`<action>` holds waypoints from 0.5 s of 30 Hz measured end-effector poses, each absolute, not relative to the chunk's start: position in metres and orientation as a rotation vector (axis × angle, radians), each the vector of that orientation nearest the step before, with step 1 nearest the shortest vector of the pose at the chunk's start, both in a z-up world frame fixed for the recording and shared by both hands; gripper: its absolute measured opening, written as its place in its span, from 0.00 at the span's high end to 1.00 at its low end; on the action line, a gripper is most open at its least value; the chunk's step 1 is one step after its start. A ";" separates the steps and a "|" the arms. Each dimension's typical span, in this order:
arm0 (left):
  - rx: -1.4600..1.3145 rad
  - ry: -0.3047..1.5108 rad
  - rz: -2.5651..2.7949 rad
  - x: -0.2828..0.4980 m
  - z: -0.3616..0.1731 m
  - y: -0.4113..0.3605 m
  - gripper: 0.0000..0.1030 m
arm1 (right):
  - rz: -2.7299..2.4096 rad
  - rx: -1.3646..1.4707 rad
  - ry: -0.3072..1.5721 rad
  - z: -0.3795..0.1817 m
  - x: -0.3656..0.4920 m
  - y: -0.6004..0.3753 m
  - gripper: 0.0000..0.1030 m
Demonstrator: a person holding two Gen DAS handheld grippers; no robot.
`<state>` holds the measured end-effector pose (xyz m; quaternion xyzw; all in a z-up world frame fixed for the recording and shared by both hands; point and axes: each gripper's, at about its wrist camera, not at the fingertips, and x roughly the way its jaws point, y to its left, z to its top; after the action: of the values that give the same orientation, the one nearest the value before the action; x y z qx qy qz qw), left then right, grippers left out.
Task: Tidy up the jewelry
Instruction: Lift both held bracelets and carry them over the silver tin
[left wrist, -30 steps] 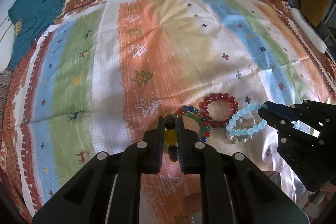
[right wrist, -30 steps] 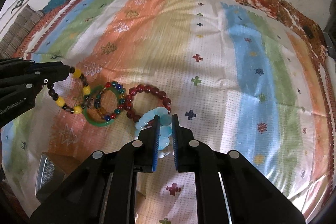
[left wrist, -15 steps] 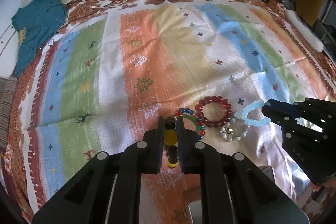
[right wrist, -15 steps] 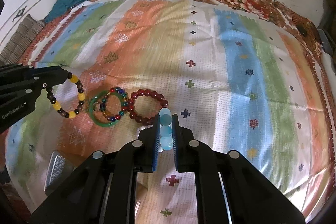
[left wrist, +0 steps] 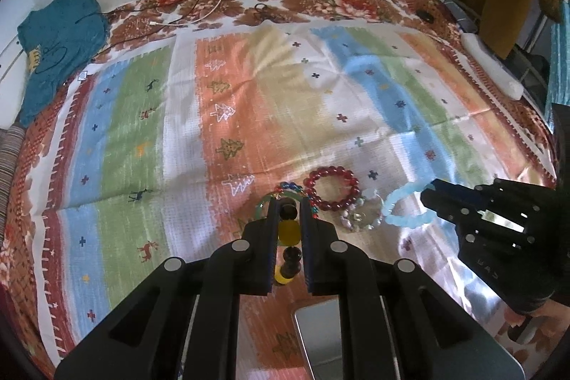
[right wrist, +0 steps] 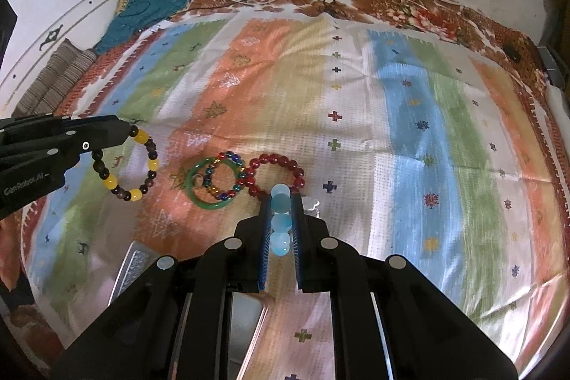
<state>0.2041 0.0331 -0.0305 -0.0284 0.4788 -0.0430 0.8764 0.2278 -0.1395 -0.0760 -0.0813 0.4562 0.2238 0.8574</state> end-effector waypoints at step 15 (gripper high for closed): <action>-0.054 0.932 -0.157 0.157 -0.002 0.022 0.90 | 0.548 -0.170 0.937 -0.063 0.199 -0.141 0.88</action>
<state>0.1568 0.0221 -0.0022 -0.0259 0.4486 -0.0756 0.8902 0.1986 -0.1410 -0.0632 -0.0808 0.4454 0.2605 0.8528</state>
